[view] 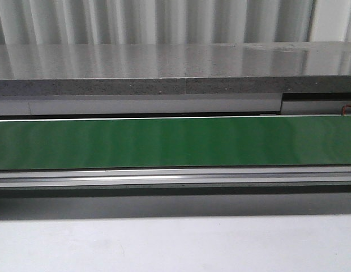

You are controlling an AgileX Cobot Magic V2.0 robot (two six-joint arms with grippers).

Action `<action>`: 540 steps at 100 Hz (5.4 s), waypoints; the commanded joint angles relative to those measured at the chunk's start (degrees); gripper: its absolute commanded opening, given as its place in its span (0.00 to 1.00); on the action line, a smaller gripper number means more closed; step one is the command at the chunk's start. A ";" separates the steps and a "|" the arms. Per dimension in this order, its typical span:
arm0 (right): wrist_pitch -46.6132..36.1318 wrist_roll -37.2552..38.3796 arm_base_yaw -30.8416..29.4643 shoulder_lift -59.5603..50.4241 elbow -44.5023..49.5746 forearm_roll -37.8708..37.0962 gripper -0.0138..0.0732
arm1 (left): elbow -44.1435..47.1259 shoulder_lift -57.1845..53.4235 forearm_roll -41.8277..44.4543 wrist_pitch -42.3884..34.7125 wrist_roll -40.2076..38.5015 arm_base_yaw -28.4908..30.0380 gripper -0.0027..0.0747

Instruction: Move button from right to left

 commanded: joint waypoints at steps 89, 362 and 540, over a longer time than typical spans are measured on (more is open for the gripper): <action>-11.65 -10.08 -23.68 36.13 -14.96 -0.51 0.89 | 1.40 -1.79 -0.01 -4.60 -0.32 0.05 0.01; -5.49 -13.12 -8.54 36.74 -11.42 11.80 0.83 | 1.40 -1.79 -0.01 -4.60 -0.32 0.05 0.01; -16.80 -20.70 3.74 -27.00 17.37 10.89 0.08 | 1.40 -1.79 -0.01 -5.29 -0.32 0.05 0.01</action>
